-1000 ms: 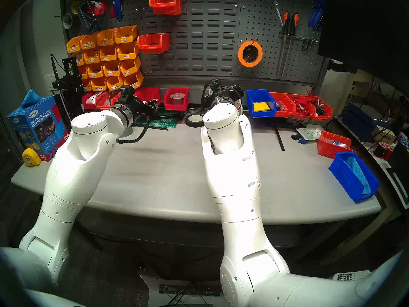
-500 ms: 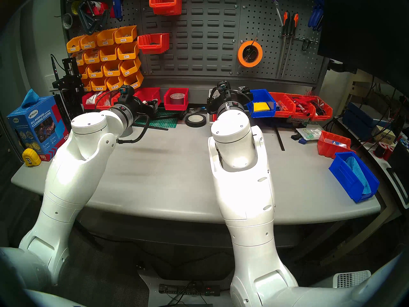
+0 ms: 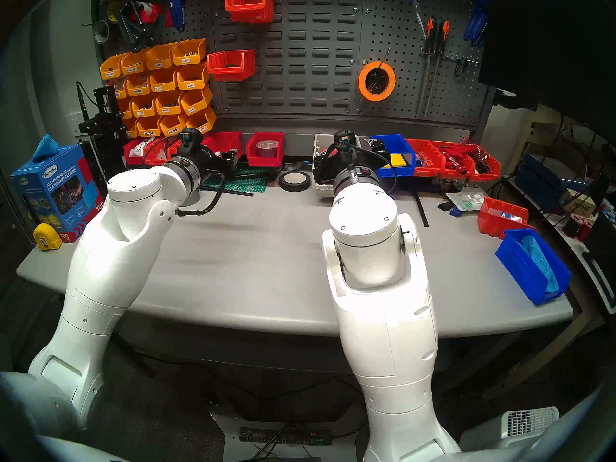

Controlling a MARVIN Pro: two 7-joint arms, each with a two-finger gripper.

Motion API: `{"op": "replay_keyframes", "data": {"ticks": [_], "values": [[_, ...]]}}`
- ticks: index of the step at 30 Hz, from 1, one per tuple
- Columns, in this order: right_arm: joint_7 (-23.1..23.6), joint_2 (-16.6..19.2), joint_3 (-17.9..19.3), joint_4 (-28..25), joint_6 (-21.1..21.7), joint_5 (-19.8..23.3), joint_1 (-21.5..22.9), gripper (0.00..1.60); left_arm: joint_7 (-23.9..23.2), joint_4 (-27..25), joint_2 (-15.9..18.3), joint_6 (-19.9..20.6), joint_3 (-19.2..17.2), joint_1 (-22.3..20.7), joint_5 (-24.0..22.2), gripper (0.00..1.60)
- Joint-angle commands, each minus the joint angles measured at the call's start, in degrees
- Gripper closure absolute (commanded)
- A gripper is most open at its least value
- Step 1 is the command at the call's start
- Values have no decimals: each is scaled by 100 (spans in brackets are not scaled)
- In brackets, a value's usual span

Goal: Hang all the unorganized tool boxes onto the wall

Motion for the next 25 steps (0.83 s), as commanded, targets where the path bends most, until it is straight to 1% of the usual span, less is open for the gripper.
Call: {"op": "replay_keyframes", "data": {"ticks": [1, 6, 25], "values": [[3, 159, -27, -730, 142, 122, -503, 0, -17, -63, -9, -51, -1, -110, 17, 0], [0, 179, -23, -806, 176, 162, -569, 0, -18, -61, -6, -57, 2, -113, 17, 0], [-64, 247, -35, -827, 198, 254, -577, 0, -17, -61, -1, -62, 6, -114, 13, 0]]}}
